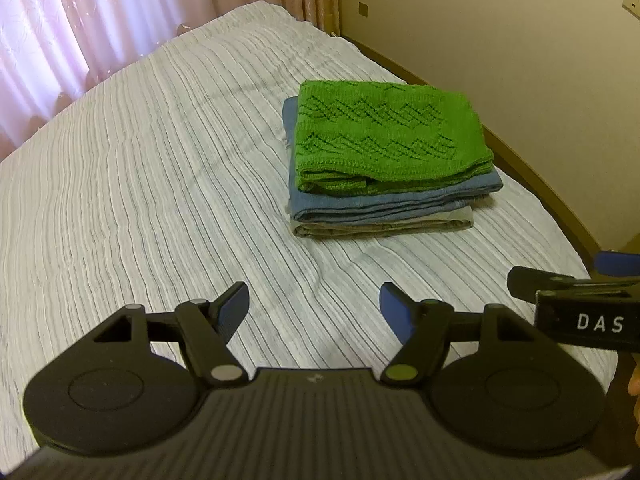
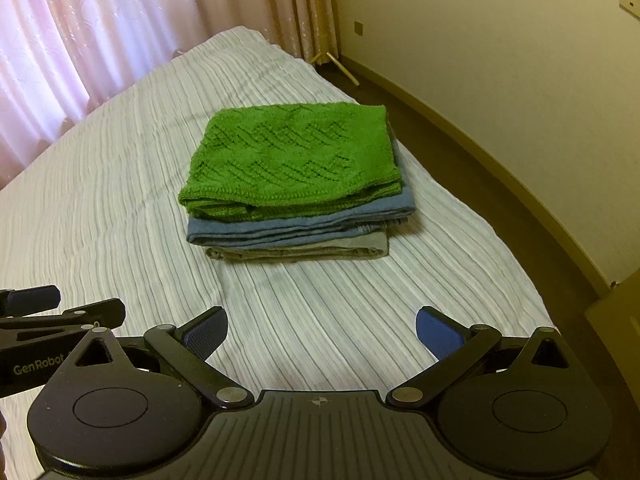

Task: Fold clothes

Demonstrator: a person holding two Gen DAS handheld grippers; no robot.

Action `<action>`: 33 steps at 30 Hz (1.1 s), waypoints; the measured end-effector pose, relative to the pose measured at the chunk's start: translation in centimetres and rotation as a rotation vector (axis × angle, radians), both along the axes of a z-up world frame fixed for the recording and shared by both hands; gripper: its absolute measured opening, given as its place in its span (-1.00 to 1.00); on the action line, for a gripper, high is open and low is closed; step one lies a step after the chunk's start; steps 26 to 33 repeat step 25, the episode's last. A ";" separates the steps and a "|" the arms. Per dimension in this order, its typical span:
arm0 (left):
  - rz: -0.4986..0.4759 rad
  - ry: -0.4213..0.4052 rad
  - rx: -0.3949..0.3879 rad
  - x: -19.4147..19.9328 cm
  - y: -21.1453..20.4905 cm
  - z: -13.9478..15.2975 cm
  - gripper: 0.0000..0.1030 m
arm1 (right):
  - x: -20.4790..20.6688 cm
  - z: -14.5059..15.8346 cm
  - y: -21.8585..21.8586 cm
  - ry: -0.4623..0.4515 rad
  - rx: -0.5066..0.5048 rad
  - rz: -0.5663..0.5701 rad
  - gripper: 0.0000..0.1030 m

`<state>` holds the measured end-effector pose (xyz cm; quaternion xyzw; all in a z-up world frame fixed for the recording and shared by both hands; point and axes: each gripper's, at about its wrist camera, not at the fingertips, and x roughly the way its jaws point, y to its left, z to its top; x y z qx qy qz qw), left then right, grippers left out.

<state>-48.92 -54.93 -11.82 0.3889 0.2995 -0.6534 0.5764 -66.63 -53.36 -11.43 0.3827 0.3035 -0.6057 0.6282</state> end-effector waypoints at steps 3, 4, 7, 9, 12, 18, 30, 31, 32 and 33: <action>-0.003 0.001 -0.002 -0.1 0.4 0.1 0.34 | -0.2 0.1 0.4 0.001 -0.001 -0.001 0.99; -0.004 0.001 -0.003 -0.1 0.5 0.2 0.34 | -0.2 0.2 0.5 0.001 -0.003 -0.001 0.99; -0.004 -0.001 -0.011 -0.2 0.9 0.4 0.34 | -0.3 0.4 0.8 0.001 -0.009 -0.003 0.99; -0.002 -0.002 -0.014 -0.2 1.1 0.5 0.34 | -0.3 0.5 0.9 -0.001 -0.013 -0.004 0.99; 0.002 -0.003 -0.020 -0.2 1.5 0.8 0.34 | -0.4 0.6 1.2 -0.003 -0.019 -0.001 0.99; 0.002 -0.006 -0.041 -0.3 2.6 1.5 0.34 | -0.4 1.2 2.1 -0.009 -0.035 0.006 0.99; -0.003 -0.003 -0.091 -0.4 4.3 3.0 0.34 | -0.7 2.2 3.6 -0.015 -0.065 -0.004 0.99; -0.003 -0.003 -0.091 -0.4 4.3 3.0 0.34 | -0.7 2.2 3.6 -0.015 -0.065 -0.004 0.99; -0.003 -0.003 -0.091 -0.4 4.3 3.0 0.34 | -0.7 2.2 3.6 -0.015 -0.065 -0.004 0.99; -0.003 -0.003 -0.091 -0.4 4.3 3.0 0.34 | -0.7 2.2 3.6 -0.015 -0.065 -0.004 0.99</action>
